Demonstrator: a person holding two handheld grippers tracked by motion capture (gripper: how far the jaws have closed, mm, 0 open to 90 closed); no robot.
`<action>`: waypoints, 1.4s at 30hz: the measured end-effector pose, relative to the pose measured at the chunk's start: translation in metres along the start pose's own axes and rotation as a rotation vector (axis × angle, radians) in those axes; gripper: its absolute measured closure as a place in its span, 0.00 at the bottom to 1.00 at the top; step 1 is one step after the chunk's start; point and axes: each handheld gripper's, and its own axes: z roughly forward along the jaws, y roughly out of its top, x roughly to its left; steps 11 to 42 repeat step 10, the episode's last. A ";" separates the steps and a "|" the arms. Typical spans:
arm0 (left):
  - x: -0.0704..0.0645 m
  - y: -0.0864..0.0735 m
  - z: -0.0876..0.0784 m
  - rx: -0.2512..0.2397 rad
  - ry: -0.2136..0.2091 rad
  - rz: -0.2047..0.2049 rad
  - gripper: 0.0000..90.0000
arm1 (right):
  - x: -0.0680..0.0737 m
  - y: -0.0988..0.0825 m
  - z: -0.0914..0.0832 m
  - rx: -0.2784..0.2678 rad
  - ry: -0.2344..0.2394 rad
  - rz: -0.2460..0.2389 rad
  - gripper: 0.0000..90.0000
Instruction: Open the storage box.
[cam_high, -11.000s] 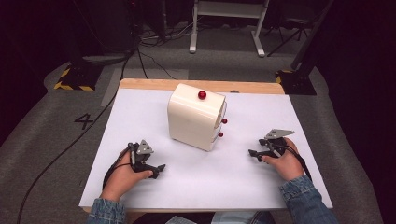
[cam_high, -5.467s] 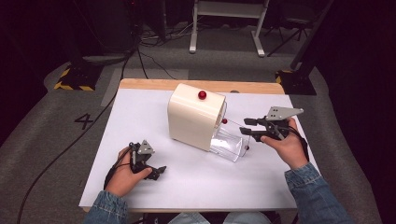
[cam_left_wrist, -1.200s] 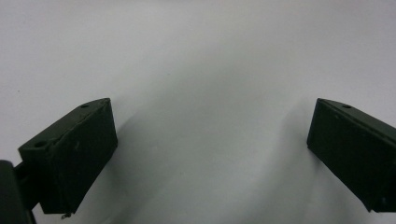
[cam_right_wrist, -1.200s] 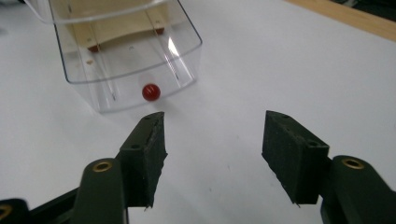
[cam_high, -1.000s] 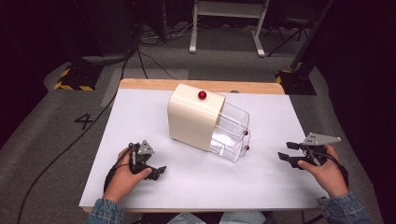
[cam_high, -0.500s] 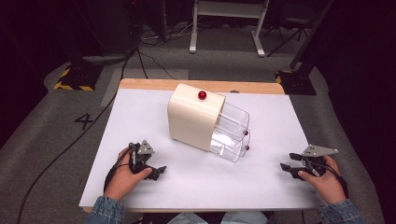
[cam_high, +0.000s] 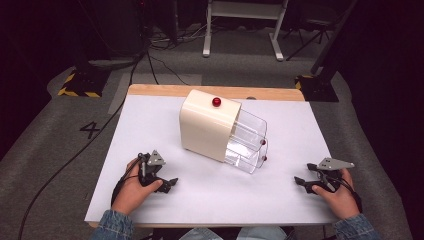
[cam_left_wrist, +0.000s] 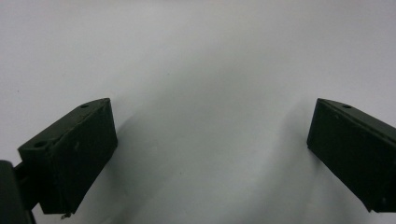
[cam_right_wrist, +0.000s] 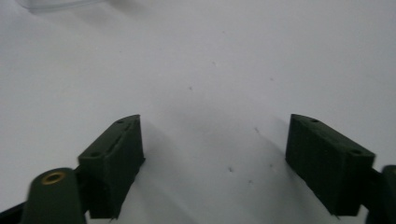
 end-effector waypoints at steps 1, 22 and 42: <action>0.000 0.000 0.000 0.000 0.000 0.001 0.02 | -0.001 0.000 0.000 0.005 -0.003 0.014 0.17; -0.001 0.000 0.000 0.001 0.003 -0.001 0.02 | -0.002 0.001 0.001 0.014 0.001 0.024 0.17; -0.001 0.000 0.000 0.001 0.003 -0.001 0.02 | -0.002 0.001 0.001 0.014 0.001 0.024 0.17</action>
